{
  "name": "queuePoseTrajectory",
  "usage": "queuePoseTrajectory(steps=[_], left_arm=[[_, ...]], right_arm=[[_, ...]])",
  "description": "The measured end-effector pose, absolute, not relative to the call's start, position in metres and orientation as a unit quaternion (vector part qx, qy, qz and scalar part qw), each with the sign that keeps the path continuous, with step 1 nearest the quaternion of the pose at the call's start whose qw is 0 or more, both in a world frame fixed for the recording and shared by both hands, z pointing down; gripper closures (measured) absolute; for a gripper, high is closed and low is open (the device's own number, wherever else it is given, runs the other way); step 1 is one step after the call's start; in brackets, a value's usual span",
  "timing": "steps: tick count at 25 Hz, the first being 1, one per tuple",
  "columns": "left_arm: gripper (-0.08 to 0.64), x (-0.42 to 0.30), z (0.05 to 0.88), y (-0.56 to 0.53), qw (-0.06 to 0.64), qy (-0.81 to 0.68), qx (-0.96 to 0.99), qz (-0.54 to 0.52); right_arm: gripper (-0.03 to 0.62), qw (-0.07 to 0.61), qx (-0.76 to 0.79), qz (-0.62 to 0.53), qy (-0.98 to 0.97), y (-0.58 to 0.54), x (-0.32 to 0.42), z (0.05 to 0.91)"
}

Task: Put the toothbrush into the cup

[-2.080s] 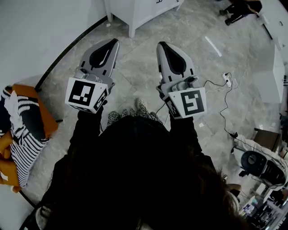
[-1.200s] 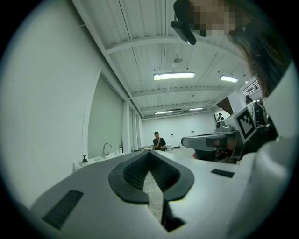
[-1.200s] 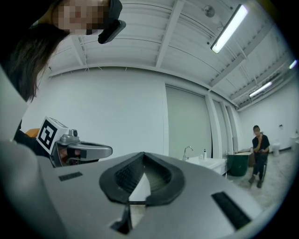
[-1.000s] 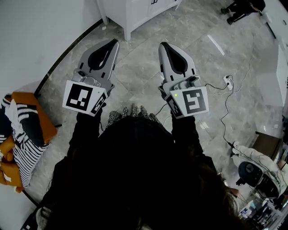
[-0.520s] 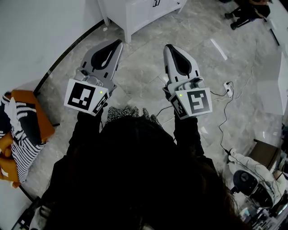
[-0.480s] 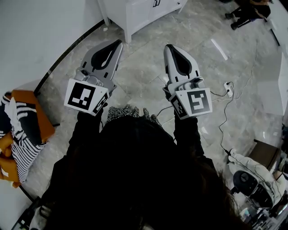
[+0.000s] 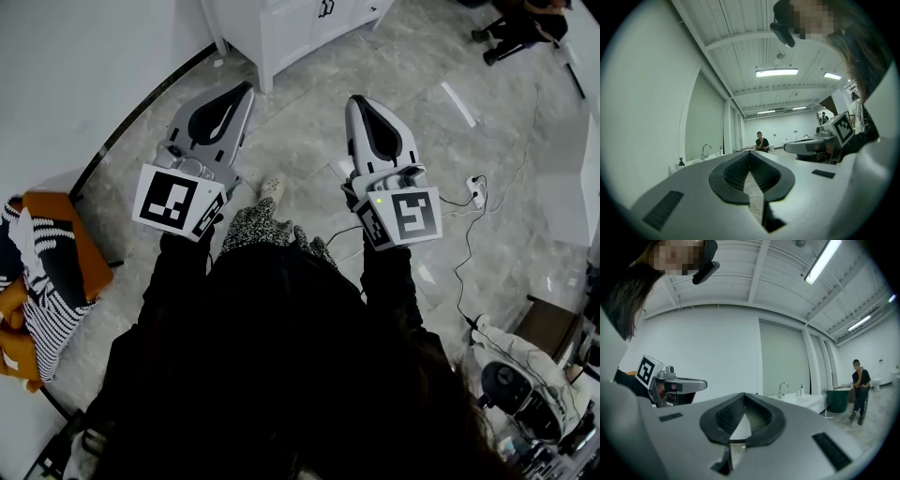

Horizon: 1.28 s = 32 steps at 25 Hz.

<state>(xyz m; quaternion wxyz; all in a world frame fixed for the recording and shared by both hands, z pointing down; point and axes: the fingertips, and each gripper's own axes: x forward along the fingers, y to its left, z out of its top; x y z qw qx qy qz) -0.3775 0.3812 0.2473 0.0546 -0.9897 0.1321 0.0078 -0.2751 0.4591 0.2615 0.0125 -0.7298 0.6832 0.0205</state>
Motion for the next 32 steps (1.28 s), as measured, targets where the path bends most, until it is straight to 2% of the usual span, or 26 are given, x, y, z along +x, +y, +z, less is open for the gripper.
queuePoseTrajectory(steps=[19, 32], left_arm=[[0.552, -0.296, 0.257, 0.262, 0.035, 0.104, -0.994, 0.010], [0.552, -0.243, 0.250, 0.184, 0.058, 0.079, -0.995, 0.016]], right_arm=[[0.588, 0.005, -0.752, 0.012, 0.659, 0.349, -0.201, 0.268], [0.588, 0.017, -0.758, 0.026, 0.652, 0.266, -0.162, 0.251]])
